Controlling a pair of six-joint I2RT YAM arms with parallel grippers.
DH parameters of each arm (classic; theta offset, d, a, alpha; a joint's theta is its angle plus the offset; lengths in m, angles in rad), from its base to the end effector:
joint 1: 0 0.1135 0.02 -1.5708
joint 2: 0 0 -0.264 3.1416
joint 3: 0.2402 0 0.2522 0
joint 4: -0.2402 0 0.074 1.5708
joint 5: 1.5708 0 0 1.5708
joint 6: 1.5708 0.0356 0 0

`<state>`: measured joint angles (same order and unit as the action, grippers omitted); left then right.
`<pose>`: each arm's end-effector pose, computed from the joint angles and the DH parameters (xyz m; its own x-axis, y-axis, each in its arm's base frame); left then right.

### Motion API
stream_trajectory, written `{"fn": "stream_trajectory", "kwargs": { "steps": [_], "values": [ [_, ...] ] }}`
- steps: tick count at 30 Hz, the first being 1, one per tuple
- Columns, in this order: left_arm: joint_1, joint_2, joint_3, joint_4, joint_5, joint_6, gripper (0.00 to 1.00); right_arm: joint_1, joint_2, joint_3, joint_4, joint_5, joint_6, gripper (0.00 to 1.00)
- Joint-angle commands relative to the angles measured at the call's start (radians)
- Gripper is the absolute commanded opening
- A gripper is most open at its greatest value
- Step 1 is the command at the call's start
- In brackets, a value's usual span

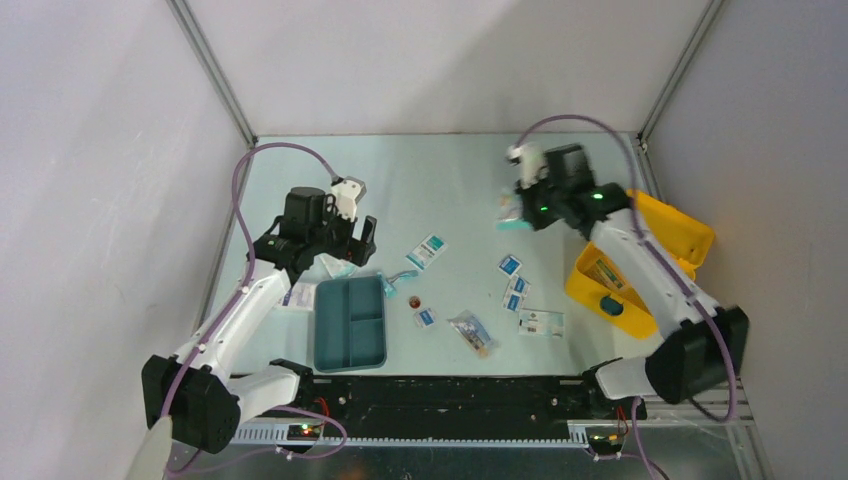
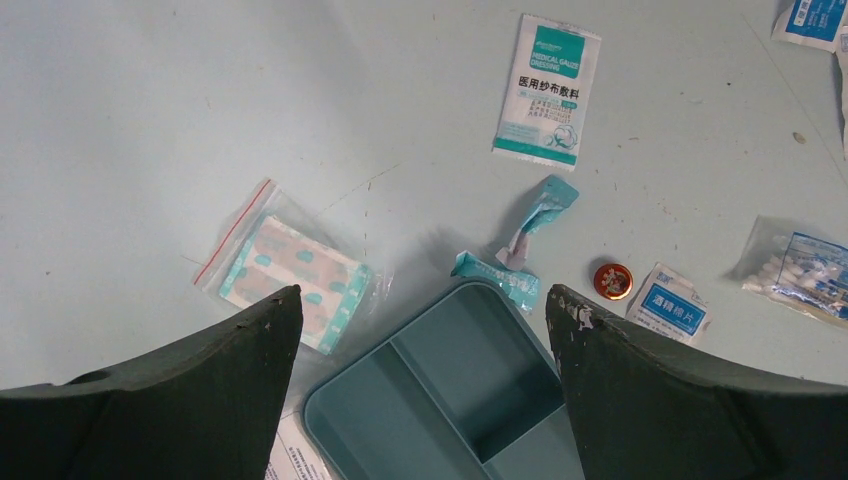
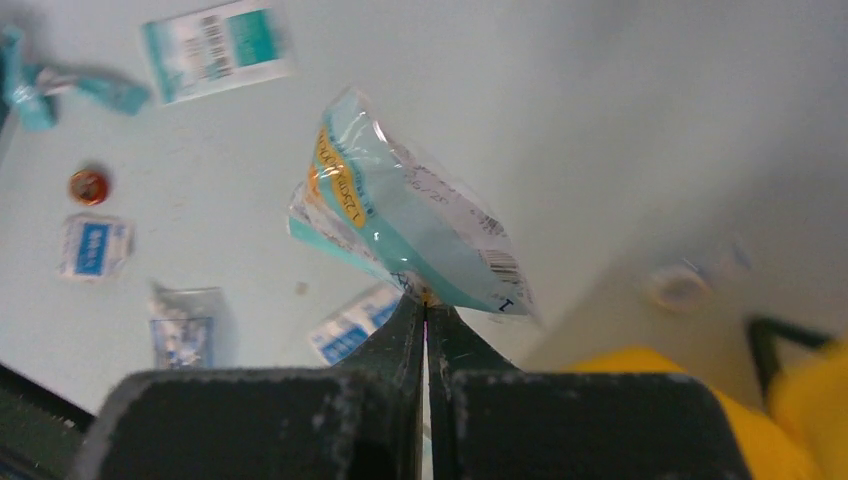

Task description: Organize the medicine kit

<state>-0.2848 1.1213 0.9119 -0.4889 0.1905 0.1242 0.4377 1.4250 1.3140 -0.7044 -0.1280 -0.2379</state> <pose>0.2292 -0.0741 0.2890 -0.5608 0.2909 -0.7751 0.4883 0.8723 -0.0259 0.2758 0.1341 0.3276 -0.5231 -0.5028 -0.6882 -0.6410 0.7643 -0.0713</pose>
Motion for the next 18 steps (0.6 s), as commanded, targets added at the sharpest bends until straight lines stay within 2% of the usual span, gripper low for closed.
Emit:
{"fn": "stream_trajectory", "kwargs": {
  "steps": [1, 6, 10, 13, 18],
  "values": [
    [0.005, 0.001, 0.011, 0.010, 0.016, 0.022, 0.96, -0.198, -0.167, -0.012, -0.132, 0.013, -0.010, 0.00],
    [0.005, 0.020, 0.019, 0.009, 0.025, 0.021, 0.96, -0.573, -0.279, -0.089, -0.256, -0.062, -0.032, 0.00],
    [0.005, 0.035, 0.032, 0.008, 0.034, 0.014, 0.96, -0.807, -0.331, -0.147, -0.359, -0.088, -0.113, 0.00],
    [0.006, 0.042, 0.036, 0.007, 0.042, 0.013, 0.96, -0.920, -0.355, -0.192, -0.394, -0.087, -0.171, 0.00],
    [0.006, 0.045, 0.048, 0.002, 0.041, 0.010, 0.95, -1.001, -0.343, -0.291, -0.366, -0.049, -0.190, 0.00]
  ]
}}
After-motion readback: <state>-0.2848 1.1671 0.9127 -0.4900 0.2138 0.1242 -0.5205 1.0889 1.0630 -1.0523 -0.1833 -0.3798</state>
